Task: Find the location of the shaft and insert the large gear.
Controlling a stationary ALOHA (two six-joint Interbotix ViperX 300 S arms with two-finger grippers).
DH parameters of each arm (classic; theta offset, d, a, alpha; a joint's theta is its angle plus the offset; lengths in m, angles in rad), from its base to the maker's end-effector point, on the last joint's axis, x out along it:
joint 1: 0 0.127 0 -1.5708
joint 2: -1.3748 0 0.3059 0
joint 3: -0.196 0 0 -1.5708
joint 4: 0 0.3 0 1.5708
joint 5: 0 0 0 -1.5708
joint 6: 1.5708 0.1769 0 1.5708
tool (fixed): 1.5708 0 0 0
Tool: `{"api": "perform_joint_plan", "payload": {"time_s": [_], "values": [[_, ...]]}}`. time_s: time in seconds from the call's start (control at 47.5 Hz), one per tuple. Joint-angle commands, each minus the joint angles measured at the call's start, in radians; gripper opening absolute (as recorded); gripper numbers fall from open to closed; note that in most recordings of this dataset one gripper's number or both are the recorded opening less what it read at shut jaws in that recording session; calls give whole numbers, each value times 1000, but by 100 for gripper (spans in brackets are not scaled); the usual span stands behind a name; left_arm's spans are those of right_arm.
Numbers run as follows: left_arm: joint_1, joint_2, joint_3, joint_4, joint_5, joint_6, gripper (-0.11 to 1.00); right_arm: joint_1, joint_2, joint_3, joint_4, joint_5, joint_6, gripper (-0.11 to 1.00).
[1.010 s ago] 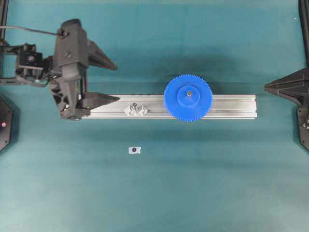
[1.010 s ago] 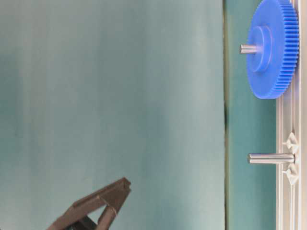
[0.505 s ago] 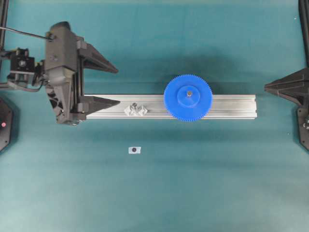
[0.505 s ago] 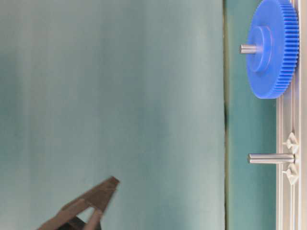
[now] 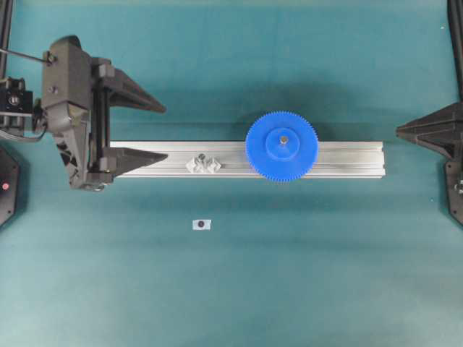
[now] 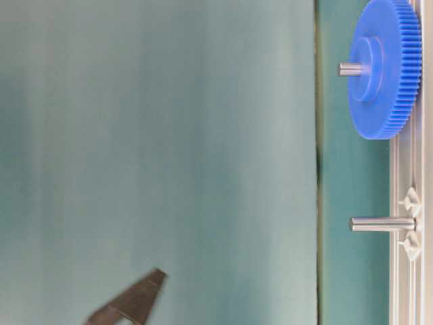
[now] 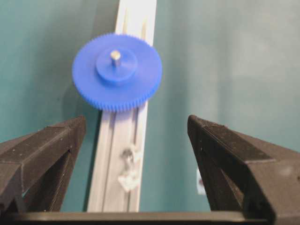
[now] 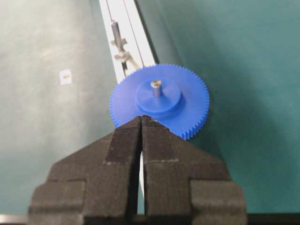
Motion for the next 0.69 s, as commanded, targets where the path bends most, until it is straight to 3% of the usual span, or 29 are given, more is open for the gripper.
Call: {"api": "perform_joint_plan", "payload": {"time_s": [0.0, 0.231, 0.673], "values": [[-3, -11, -11, 3, 21, -2, 91, -2, 6, -11, 0, -6, 8, 2], [-3, -8, -6, 3, 104, -2, 91, -2, 8, -9, 0, -6, 8, 2], [-3, -11, -2, 2, 104, -2, 91, -2, 6, -8, 0, -9, 8, 2]]}}
